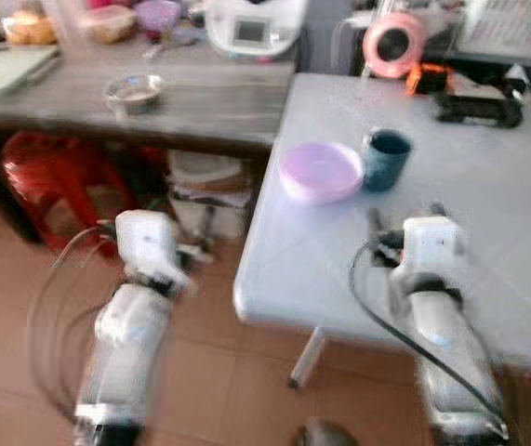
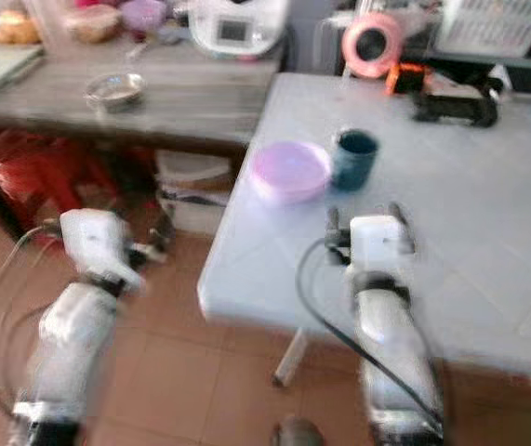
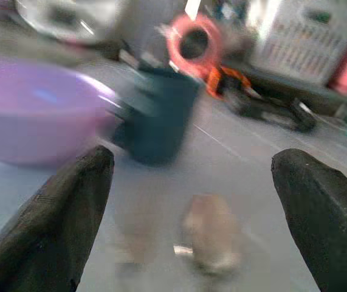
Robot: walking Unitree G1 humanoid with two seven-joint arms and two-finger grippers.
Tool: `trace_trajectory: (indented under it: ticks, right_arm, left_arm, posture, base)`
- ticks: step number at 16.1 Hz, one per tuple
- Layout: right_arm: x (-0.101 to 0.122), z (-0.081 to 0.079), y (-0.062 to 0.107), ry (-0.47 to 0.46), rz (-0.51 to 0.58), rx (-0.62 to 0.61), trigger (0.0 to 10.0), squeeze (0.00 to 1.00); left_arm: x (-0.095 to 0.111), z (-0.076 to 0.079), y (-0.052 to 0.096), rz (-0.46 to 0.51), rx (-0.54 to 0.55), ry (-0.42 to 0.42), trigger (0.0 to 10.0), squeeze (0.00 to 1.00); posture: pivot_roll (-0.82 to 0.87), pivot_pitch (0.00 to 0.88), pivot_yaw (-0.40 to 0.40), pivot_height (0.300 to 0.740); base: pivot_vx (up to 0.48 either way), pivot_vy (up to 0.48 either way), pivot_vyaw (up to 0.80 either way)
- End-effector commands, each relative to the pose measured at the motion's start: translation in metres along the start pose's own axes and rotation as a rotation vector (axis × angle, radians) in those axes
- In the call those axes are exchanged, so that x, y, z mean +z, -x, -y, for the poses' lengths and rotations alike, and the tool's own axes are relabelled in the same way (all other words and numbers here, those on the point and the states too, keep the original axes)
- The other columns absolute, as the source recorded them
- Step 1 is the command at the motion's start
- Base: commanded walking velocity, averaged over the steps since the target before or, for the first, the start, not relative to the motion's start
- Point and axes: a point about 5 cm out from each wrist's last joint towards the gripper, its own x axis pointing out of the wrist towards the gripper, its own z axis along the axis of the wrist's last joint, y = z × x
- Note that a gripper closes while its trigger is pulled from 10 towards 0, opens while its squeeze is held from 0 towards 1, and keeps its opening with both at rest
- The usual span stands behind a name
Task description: Setting the table
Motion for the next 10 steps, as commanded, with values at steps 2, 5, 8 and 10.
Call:
trace_trajectory:
  ticks: [2, 5, 8, 10]
  right_arm:
    - [0.008, -0.009, -0.002, -0.022, 0.03, 0.022, 10.0, 0.0]
    - [0.011, -0.011, -0.003, -0.033, 0.042, 0.036, 10.0, 0.0]
    - [0.029, -0.024, -0.007, 0.049, 0.163, 0.14, 10.0, 0.0]
    - [0.037, -0.029, -0.007, 0.092, 0.218, 0.177, 10.0, 0.0]
  left_arm:
    - [0.006, -0.012, 0.001, 0.016, 0.023, -0.029, 10.0, 0.0]
    - [0.007, -0.011, 0.001, 0.017, 0.02, -0.033, 10.0, 0.0]
    - [0.012, -0.01, -0.002, 0.05, 0.023, -0.009, 10.0, 0.0]
    - [0.014, -0.01, -0.001, 0.057, 0.024, -0.006, 10.0, 0.0]
  posture:
    - [0.01, 0.0, 0.018, 0.74]
    - [0.02, 0.0, 0.017, 0.74]
    - [0.02, 0.0, 0.019, 0.74]
    - [0.02, 0.0, 0.019, 0.74]
  base:
    - [0.354, 0.0, 0.0]
    - [0.106, 0.0, 0.0]
    - [0.0, 0.0, 0.0]
    - [0.0, 0.0, 0.0]
